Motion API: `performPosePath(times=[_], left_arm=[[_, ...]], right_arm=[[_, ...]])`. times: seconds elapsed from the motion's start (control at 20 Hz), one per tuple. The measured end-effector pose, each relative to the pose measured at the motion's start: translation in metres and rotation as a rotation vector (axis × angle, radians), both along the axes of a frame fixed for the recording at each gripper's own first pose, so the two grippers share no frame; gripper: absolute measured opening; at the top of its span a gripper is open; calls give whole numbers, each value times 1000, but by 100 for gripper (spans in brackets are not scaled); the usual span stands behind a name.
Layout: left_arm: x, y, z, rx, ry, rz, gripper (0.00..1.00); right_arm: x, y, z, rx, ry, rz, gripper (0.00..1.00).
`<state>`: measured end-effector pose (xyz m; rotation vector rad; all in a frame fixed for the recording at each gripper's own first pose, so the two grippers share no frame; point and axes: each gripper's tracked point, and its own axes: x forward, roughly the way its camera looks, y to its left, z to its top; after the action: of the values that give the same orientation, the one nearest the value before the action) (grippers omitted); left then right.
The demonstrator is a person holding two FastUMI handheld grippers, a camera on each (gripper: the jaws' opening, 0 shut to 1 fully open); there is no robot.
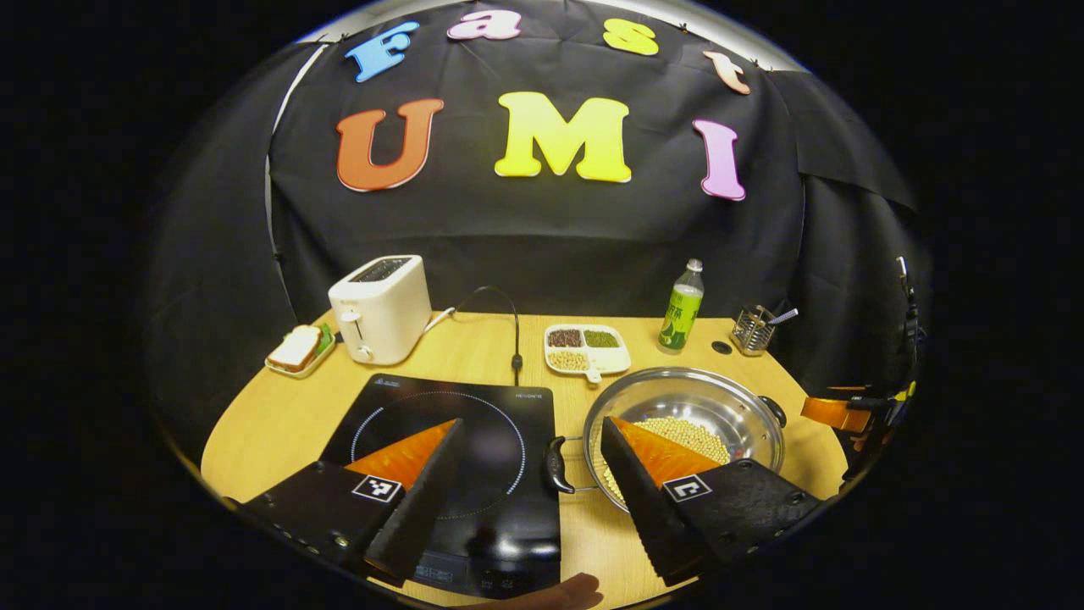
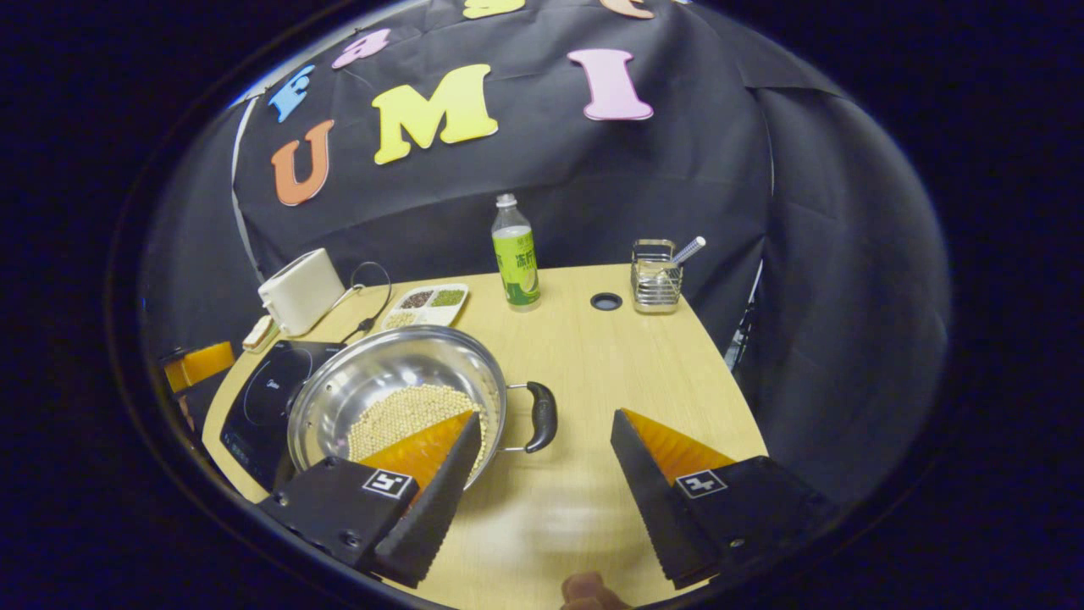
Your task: First push the handle of the pot to place it horizontally, then grasp the pot with both hands and set it on the induction cooktop.
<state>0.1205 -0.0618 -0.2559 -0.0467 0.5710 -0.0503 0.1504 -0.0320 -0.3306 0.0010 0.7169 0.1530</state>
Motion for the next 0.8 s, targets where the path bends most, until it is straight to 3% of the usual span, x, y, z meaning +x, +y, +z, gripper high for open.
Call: performPosePath(times=[0.35,0.65,0.7,0.75,0.8], left_arm=[[16,-15,-64,-48,182,-1,95],[24,-25,-90,-77,257,-12,95],[25,-28,-92,-82,259,-21,83],[26,-32,-94,-90,262,-28,95],[27,-37,-97,-102,270,-40,94]], right_arm=[[18,18,-20,11,55,29,98],[33,18,-47,2,101,21,96],[35,18,-50,3,106,23,96],[37,21,-54,7,112,29,96],[39,23,-56,14,118,34,97]])
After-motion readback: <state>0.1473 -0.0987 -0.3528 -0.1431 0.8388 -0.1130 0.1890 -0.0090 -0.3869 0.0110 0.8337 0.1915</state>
